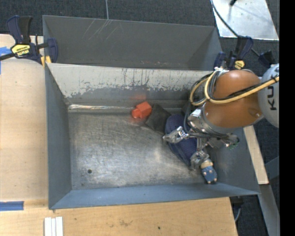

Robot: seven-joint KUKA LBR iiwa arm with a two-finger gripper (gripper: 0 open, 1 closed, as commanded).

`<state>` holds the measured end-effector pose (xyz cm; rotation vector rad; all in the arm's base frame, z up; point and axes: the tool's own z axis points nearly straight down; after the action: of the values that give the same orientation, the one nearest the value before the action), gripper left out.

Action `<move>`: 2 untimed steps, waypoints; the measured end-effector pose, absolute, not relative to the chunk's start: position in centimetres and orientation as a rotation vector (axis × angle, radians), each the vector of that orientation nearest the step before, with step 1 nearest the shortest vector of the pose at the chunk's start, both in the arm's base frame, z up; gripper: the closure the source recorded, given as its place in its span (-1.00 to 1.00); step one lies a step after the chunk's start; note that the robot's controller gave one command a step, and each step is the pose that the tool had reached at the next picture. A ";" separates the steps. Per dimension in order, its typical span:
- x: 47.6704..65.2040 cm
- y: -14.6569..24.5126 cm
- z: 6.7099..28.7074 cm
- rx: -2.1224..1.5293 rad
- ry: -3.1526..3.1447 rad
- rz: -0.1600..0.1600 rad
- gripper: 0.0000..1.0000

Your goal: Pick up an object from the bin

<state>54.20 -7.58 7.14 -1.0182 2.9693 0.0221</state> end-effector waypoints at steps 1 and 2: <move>59.0 -10.2 6.7 -1.309 2.891 0.058 -1.00; 59.5 -11.6 7.2 -1.467 2.800 0.058 -1.00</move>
Offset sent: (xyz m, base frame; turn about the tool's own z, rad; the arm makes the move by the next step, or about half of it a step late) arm 0.0551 -0.0383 -0.0014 -0.1850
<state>59.51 -11.55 7.24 -1.4672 2.8002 0.0576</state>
